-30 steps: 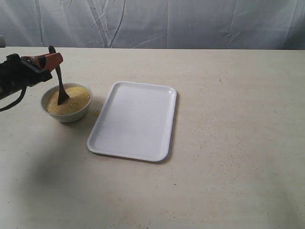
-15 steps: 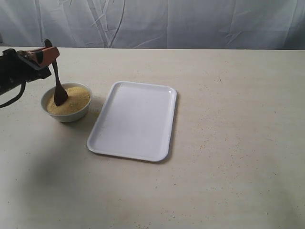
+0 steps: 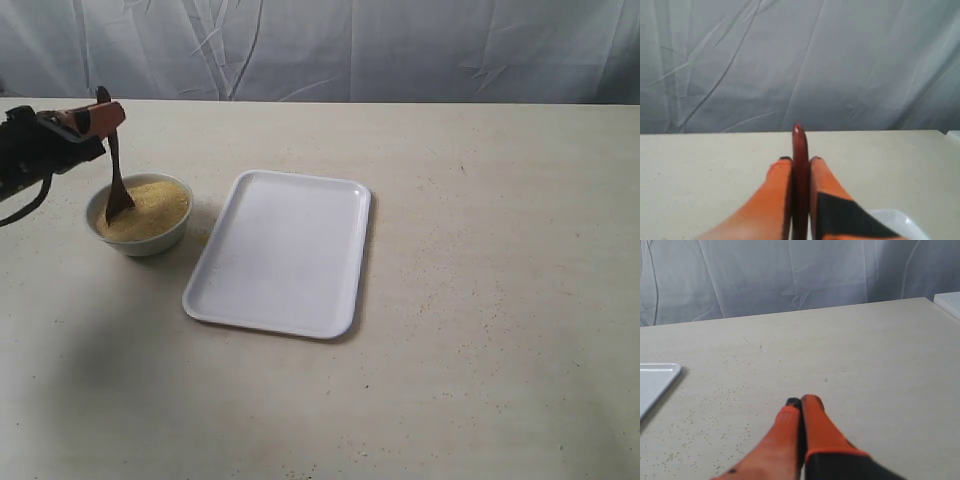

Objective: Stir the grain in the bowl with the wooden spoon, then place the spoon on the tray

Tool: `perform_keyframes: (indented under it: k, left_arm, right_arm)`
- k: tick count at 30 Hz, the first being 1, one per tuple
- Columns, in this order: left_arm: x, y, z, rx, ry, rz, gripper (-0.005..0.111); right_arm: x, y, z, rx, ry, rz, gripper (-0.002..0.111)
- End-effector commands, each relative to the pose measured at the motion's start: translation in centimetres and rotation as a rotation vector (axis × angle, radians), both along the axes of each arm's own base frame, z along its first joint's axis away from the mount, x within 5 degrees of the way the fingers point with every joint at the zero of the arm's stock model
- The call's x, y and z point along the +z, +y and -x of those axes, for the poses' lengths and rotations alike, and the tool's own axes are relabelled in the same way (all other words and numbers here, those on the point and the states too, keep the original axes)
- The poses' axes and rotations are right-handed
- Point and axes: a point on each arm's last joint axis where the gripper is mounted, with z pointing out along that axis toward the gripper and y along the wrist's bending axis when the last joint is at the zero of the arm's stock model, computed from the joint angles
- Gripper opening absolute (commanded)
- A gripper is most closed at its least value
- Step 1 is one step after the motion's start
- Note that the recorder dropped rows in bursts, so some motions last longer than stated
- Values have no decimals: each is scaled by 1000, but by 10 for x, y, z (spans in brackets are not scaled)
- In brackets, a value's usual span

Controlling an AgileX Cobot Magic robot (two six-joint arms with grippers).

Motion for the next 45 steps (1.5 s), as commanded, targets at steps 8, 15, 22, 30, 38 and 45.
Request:
perform_keyframes:
  k: [8,15,22,30,38,45]
  left_arm:
    - [3,12,-11,147,-55,12,0]
    - [-25,8,-10,107,61,65,0]
    - [-10,7,-8,97,69,128,0]
    - [27,13,-7,169,-39,159,0]
    - [-7,13,-11,183,16,101,0]
    - [-39,11,-10,152,122,120,0]
  right_arm:
    - [0,0,0,3,-13,0,0]
    - [0,0,0,3,-13,0,0]
    - [0,0,0,3,-13,0,0]
    - [0,0,0,3,-13,0,0]
    - [0,0,0,3,-13,0,0]
    - [0,0,0,3,-13,0,0]
